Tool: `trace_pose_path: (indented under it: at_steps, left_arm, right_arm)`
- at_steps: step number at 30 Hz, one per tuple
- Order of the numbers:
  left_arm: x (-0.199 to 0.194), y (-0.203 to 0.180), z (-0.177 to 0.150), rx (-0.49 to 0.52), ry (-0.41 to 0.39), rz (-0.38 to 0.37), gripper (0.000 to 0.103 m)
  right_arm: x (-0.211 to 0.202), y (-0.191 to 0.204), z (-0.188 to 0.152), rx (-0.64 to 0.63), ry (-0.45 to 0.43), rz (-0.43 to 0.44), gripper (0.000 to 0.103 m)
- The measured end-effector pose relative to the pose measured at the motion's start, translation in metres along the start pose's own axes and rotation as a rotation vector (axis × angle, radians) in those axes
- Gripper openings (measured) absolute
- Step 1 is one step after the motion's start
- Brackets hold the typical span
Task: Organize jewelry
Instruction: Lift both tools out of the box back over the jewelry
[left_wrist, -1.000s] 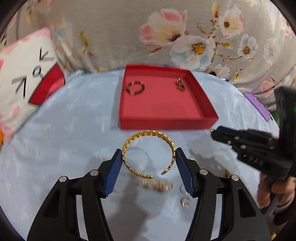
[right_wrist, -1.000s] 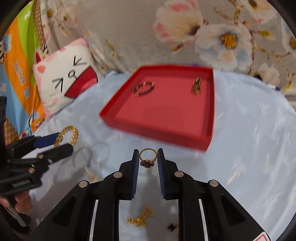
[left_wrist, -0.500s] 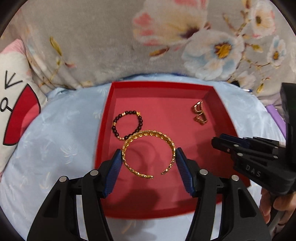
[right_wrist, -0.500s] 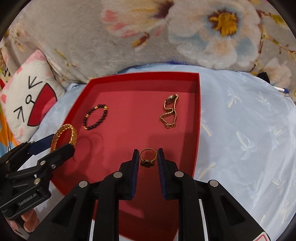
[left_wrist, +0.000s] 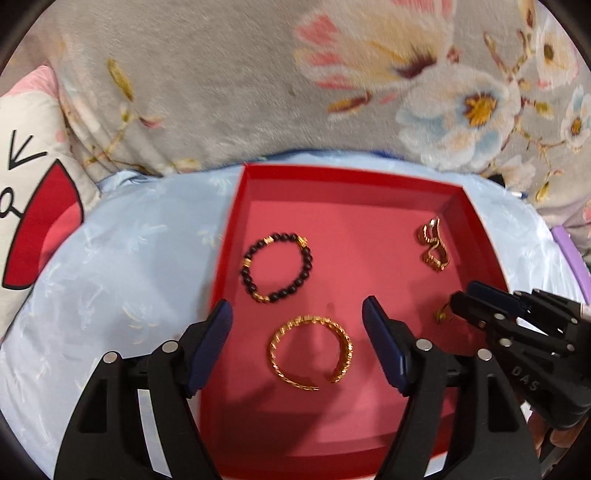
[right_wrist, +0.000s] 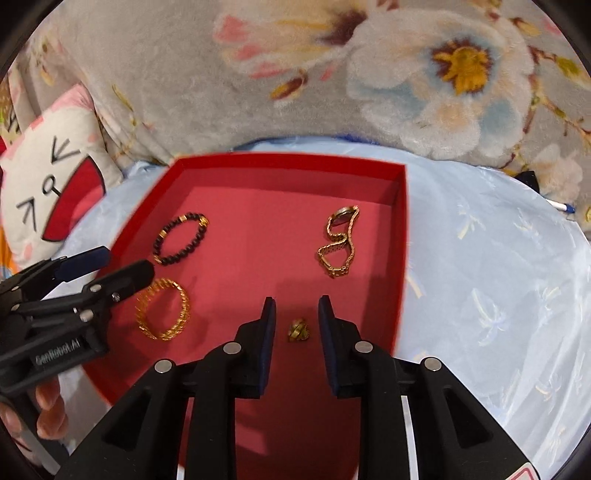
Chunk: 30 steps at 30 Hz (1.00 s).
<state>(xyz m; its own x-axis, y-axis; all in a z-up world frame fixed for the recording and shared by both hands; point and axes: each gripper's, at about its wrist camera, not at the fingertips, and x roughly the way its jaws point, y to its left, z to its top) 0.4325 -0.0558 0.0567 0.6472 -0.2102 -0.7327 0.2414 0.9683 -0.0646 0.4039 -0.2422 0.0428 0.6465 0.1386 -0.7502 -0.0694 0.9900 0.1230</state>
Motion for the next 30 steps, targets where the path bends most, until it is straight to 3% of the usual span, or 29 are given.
trace_pose_path:
  at_steps: [7, 15, 20, 23, 30]
  left_arm:
    - [-0.068, 0.022, -0.027, -0.035, -0.059, -0.001, 0.079]
    - [-0.127, 0.029, -0.11, -0.029, -0.042, 0.032, 0.081]
    - [-0.138, 0.024, -0.161, -0.035, -0.012, 0.031, 0.082]
    - [-0.138, 0.022, -0.187, -0.072, 0.024, -0.008, 0.083]
    - [-0.132, 0.019, -0.213, -0.097, 0.047, -0.02, 0.083]
  right_arm:
    - [-0.077, -0.01, -0.034, 0.03, -0.087, 0.034, 0.038]
    - [-0.152, -0.01, -0.13, 0.051, -0.095, 0.062, 0.047]
    - [-0.166, -0.002, -0.19, 0.033, -0.074, 0.027, 0.048]
    - [-0.164, 0.001, -0.216, 0.031, -0.032, 0.055, 0.048]
    - [-0.148, 0.018, -0.236, -0.029, -0.001, 0.045, 0.048]
